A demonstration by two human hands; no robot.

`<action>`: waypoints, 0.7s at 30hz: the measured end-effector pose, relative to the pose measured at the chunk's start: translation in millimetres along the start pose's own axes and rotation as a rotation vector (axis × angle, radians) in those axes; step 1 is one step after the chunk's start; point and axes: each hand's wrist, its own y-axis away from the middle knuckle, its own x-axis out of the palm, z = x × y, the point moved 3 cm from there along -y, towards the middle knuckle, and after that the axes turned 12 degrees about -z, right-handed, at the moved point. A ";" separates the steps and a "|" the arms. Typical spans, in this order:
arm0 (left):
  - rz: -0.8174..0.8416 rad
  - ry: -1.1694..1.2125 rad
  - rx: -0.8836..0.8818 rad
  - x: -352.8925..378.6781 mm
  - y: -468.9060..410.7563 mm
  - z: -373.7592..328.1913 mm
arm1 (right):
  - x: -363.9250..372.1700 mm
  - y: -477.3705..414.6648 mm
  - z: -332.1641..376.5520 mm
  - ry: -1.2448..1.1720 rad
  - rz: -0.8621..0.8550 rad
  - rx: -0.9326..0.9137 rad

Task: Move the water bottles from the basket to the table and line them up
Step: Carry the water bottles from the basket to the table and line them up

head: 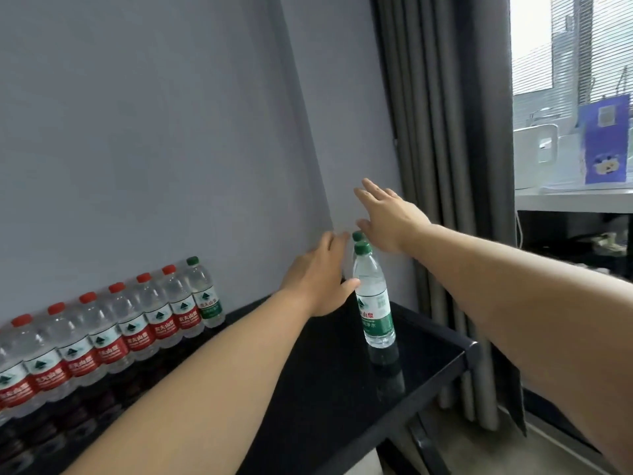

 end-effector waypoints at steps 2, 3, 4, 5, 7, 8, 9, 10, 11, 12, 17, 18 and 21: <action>-0.012 0.076 0.005 19.8 -6.2 -13.4 | 10.0 5.6 -17.7 -0.016 0.003 0.023; -0.016 0.115 -0.001 29.7 -8.9 -18.7 | 14.7 8.3 -24.8 -0.022 0.003 0.030; -0.028 0.149 -0.011 39.0 -11.6 -23.1 | 19.7 10.5 -30.9 -0.026 0.004 0.032; -0.047 0.178 -0.027 47.8 -13.8 -26.3 | 25.0 13.2 -36.0 -0.029 0.005 0.034; -0.100 0.219 -0.064 65.1 -18.2 -28.9 | 36.0 17.5 -45.4 -0.036 0.002 0.038; -0.127 0.230 -0.077 74.4 -19.3 -28.8 | 42.1 20.3 -49.3 -0.043 0.001 0.040; -0.149 0.232 -0.084 83.7 -20.1 -27.8 | 48.0 22.8 -52.2 -0.050 0.000 0.040; -0.160 0.235 -0.086 92.4 -20.3 -26.5 | 53.4 25.1 -54.5 -0.059 0.003 0.040; -0.162 0.242 -0.089 101.7 -19.8 -25.6 | 59.1 27.8 -56.5 -0.071 0.010 0.039; -0.163 0.256 -0.093 107.9 -18.5 -24.4 | 63.5 30.4 -56.7 -0.085 0.012 0.031; -0.234 0.325 -0.106 121.5 -16.1 -19.4 | 81.9 33.3 -54.8 -0.139 -0.036 0.006; -0.250 0.322 -0.099 121.5 -15.8 -18.2 | 85.1 31.7 -53.5 -0.156 -0.053 0.021; -0.275 0.295 -0.089 120.0 -11.5 -11.3 | 96.0 25.6 -45.6 -0.191 -0.104 0.054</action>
